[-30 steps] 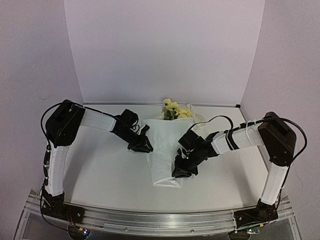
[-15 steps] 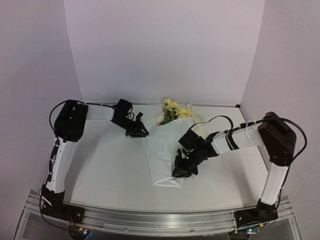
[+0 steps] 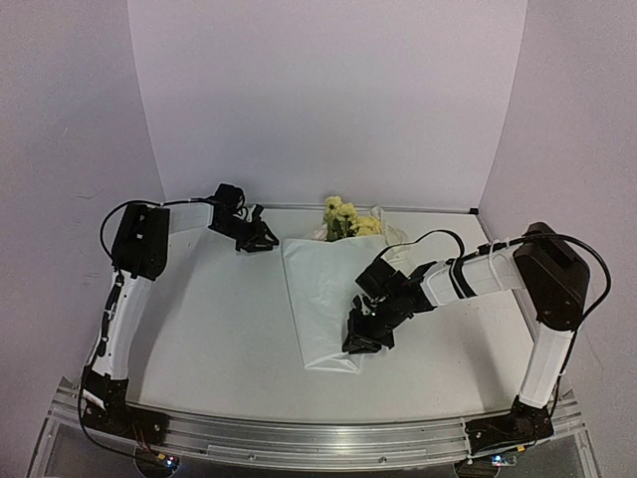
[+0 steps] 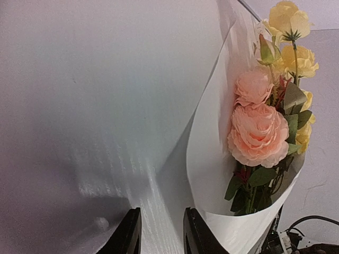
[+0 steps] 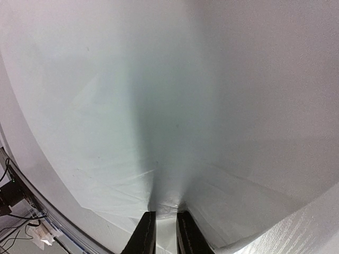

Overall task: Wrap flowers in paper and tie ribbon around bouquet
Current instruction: Press the fold line of the folded wrapping paper.

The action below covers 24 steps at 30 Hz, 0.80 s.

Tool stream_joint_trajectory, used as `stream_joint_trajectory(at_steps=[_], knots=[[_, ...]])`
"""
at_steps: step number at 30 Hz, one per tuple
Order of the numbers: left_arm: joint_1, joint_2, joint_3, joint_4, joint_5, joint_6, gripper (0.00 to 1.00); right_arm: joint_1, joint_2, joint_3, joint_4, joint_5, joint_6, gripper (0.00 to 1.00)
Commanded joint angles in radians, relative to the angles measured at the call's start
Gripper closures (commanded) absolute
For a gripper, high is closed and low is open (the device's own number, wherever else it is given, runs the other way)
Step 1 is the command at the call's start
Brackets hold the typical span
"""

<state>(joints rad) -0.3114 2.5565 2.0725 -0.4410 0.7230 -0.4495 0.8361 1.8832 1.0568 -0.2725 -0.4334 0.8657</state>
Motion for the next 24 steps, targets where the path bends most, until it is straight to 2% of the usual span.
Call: stream_joint_trajectory(at_steps=[1, 7, 13, 17, 24], knots=[[-0.003, -0.155, -0.008, -0.002, -0.038, 0.010, 0.69, -0.006, -0.016, 0.041, -0.113, 0.037, -0.013, 0.85], [-0.047, -0.384, -0.259, 0.046, -0.082, 0.002, 0.68, -0.006, -0.096, 0.117, -0.187, 0.032, -0.036, 0.79], [-0.203, -0.568, -0.555, 0.112, -0.085, -0.012, 0.76, -0.002, -0.160, 0.110, -0.222, 0.035, -0.047, 0.76], [-0.323, -0.603, -0.664, 0.127, -0.058, -0.009, 0.80, 0.015, -0.177, 0.073, -0.237, 0.057, -0.063, 0.79], [-0.451, -0.551, -0.692, 0.089, -0.006, 0.026, 0.88, 0.058, -0.159, 0.024, -0.231, 0.101, -0.067, 0.84]])
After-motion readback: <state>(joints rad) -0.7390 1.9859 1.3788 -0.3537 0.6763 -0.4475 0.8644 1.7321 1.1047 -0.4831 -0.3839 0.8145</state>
